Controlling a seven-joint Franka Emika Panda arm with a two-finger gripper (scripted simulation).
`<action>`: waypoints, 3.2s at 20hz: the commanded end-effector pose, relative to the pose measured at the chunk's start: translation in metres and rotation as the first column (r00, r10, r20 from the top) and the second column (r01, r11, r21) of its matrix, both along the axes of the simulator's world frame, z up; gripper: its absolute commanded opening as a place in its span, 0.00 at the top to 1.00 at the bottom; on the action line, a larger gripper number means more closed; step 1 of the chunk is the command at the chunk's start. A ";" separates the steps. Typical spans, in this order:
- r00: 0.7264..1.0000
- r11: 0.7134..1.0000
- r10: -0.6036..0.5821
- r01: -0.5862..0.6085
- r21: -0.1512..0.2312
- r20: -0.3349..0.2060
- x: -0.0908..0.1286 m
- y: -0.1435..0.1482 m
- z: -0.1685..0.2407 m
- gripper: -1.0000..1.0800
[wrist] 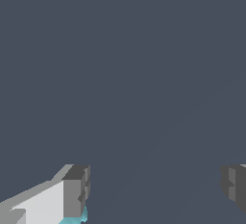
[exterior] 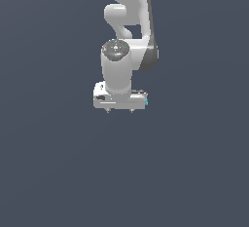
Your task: Pick up the object and move it to a goal position.
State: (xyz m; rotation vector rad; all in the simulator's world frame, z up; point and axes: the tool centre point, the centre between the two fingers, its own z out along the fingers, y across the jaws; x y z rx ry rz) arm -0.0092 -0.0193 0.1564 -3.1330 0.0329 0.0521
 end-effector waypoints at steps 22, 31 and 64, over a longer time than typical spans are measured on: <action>0.957 0.957 -0.291 0.291 -0.012 0.013 -0.048 0.058 -0.025 0.04; 0.891 0.891 -0.453 0.453 -0.014 0.021 -0.081 0.086 -0.038 0.04; 0.722 0.722 -0.691 0.692 -0.009 0.033 -0.144 0.123 -0.071 0.04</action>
